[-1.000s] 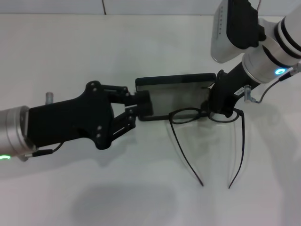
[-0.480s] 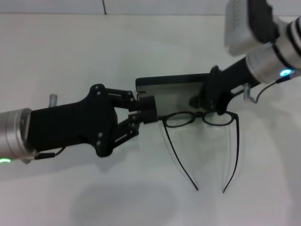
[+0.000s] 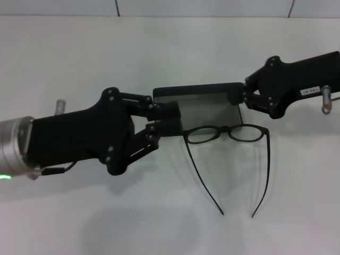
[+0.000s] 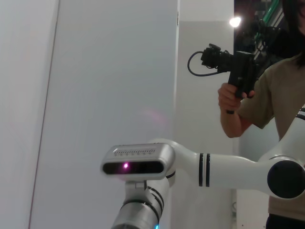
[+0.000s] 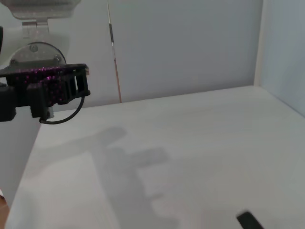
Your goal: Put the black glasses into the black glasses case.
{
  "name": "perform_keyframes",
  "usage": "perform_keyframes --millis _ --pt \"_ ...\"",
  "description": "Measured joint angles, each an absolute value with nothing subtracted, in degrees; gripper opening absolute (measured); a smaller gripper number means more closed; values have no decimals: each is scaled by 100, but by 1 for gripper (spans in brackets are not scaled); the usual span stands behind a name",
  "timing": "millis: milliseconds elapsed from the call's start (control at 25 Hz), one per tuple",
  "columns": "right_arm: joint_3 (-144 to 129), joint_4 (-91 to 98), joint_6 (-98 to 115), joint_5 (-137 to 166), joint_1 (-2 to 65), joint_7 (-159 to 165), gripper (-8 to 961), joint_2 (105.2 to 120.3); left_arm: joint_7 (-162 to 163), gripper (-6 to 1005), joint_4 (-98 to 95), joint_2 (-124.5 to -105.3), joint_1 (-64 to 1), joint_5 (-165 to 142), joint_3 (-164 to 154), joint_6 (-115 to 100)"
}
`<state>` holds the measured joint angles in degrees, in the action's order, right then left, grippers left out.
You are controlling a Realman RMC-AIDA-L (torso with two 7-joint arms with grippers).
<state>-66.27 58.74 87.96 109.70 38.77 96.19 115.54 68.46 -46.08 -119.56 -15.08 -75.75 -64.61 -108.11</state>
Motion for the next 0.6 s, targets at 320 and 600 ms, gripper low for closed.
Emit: perform_keyframes --millis 320,600 --pt "-6770 5861 9136 12203 4758 10654 124 11511 6727 155 -4078 -11908 -1856 -7574 -6450 -10806" --pt "-7466 5626 8981 12803 5511 11263 199 11548 6706 156 -4048 -11913 -1768 -7576 -6448 -10784"
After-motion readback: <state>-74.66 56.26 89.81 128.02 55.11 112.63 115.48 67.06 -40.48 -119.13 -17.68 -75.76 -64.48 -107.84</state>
